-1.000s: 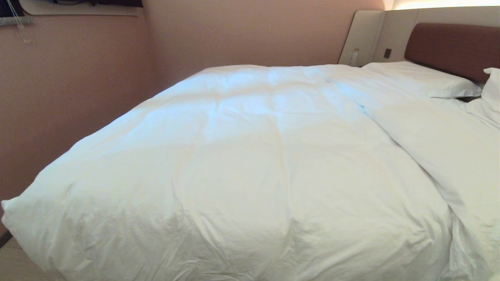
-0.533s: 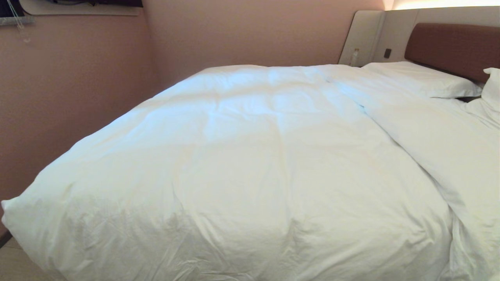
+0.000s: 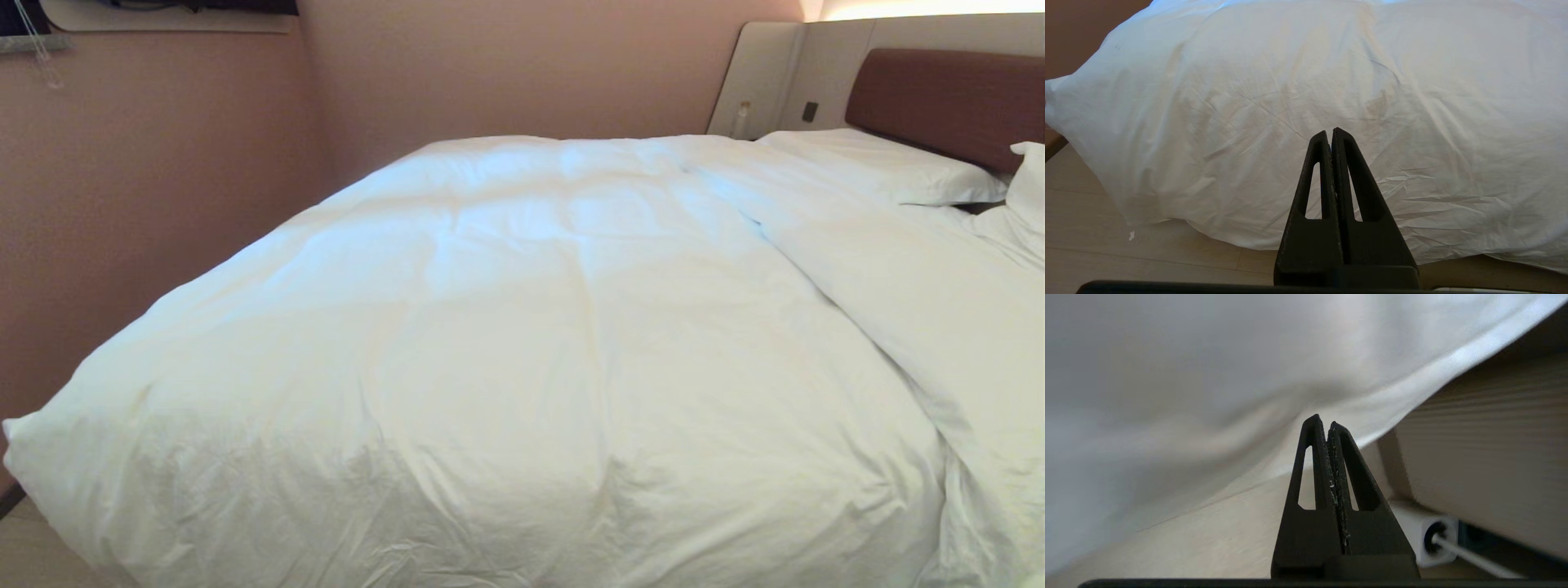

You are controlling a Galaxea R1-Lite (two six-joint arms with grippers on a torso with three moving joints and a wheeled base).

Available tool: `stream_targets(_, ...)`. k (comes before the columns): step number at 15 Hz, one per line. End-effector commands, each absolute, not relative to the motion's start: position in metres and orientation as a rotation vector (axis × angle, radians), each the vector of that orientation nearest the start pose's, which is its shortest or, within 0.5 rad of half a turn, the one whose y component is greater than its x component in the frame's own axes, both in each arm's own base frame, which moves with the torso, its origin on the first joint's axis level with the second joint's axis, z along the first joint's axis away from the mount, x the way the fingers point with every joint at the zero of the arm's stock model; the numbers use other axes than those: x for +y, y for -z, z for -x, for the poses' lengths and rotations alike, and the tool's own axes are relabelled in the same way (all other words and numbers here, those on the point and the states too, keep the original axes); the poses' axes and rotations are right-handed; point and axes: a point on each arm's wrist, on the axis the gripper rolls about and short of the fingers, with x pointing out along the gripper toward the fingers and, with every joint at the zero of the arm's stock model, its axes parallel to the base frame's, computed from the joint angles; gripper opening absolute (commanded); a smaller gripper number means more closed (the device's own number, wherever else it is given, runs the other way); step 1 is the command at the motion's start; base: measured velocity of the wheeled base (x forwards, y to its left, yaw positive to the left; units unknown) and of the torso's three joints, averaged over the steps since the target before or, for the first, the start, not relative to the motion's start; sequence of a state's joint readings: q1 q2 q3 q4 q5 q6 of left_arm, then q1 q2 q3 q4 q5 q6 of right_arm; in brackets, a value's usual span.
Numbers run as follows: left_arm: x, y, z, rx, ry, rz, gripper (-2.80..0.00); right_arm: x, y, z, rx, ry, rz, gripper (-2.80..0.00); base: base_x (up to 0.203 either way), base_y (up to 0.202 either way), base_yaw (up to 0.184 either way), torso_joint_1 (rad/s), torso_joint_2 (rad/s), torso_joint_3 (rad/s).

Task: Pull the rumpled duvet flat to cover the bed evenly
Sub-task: Flatten the corners of the folded blanket

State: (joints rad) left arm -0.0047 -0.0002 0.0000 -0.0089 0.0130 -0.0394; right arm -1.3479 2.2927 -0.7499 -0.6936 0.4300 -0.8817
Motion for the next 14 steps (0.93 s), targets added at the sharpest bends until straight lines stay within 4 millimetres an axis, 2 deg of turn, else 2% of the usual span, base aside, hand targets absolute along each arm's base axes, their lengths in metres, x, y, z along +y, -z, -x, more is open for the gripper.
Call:
stream_targets(1, 0.0, -0.076, 0.023, -0.009, -0.009, 0.04, -2.8, -0.349, 0.047, -0.089, 0.86, 0.517, 0.107, -2.8, 0.0, 0.0, 0.0, 0.0, 0.0, 0.0)
stream_targets(2, 0.0, -0.076, 0.023, -0.009, -0.009, 0.04, -2.8, -0.358, 0.052, -0.091, 0.853, 0.524, 0.115, -2.8, 0.0, 0.0, 0.0, 0.0, 0.0, 0.0)
stream_targets(5, 0.0, -0.076, 0.023, -0.009, -0.007, 0.04, -2.8, -0.36, 0.048, -0.092, 0.843, 0.529, 0.087, -2.8, 0.0, 0.0, 0.0, 0.0, 0.0, 0.0)
stream_targets(12, 0.0, -0.076, 0.023, -0.009, -0.009, 0.04, -2.8, -0.361, 0.019, -0.098, 0.724, 0.501, 0.042, -2.8, 0.0, 0.0, 0.0, 0.0, 0.0, 0.0)
stream_targets(14, 0.0, -0.076, 0.023, -0.009, -0.009, 0.04, -2.8, -0.372, 0.027, -0.103, 0.72, 0.503, 0.046, -2.8, 0.0, 0.0, 0.0, 0.0, 0.0, 0.0)
